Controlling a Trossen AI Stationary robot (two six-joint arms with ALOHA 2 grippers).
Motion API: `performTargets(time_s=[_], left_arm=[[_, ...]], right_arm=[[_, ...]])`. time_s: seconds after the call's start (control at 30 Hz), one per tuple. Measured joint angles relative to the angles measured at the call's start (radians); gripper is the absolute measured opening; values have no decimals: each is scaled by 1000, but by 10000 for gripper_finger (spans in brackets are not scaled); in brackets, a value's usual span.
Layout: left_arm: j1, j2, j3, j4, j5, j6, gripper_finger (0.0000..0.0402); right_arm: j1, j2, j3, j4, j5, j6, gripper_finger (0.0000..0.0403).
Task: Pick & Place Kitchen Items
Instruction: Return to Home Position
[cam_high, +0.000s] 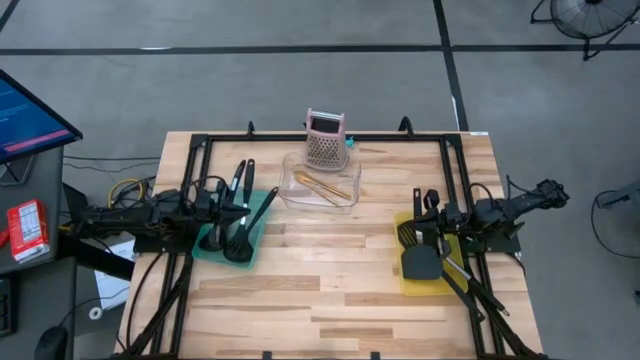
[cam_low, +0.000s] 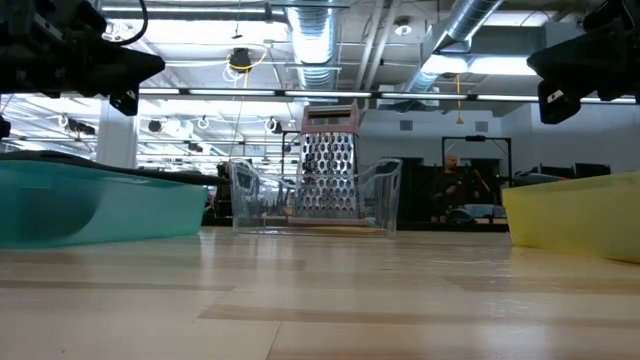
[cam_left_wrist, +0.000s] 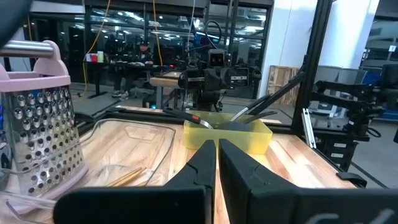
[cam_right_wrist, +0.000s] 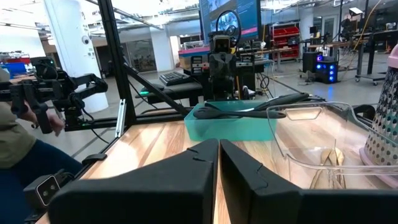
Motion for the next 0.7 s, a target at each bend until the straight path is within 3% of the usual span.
performTargets(time_s=[0.7], left_arm=[[0,0,0,13,-1,0,4]], right_arm=[[0,0,0,0,0,0,16]])
